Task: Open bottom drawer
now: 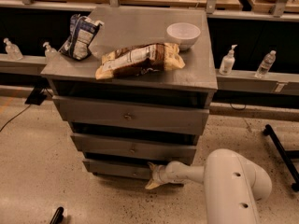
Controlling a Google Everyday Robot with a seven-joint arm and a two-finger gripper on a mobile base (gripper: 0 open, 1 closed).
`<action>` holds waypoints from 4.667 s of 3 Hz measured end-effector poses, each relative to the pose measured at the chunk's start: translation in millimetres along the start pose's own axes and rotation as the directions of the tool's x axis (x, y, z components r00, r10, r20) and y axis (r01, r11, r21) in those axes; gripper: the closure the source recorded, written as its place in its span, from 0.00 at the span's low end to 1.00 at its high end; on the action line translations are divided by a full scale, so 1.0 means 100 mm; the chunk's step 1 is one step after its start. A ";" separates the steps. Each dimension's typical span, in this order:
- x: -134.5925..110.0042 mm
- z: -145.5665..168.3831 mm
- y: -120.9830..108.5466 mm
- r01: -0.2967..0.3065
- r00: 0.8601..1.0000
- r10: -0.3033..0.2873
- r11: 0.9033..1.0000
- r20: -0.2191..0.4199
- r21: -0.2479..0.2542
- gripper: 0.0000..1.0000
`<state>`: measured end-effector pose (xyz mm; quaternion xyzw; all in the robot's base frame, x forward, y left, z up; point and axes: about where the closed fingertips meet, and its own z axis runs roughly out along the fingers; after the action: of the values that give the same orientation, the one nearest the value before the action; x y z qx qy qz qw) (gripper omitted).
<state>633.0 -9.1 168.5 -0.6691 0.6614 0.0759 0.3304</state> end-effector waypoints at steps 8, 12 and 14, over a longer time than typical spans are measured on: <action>-0.28 -0.25 0.26 0.056 0.997 -0.053 0.997 0.052 -0.051 0.00; -0.07 -0.20 0.03 0.023 0.996 -0.025 0.999 -0.083 -0.022 0.21; -0.01 -0.17 0.15 -0.011 0.999 0.008 0.997 -0.032 -0.075 0.23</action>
Offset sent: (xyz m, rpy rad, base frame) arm -0.0941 0.0047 0.0160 -0.0047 0.1649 0.0849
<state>613.6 -15.7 177.0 -0.6789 0.6664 0.0917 0.2943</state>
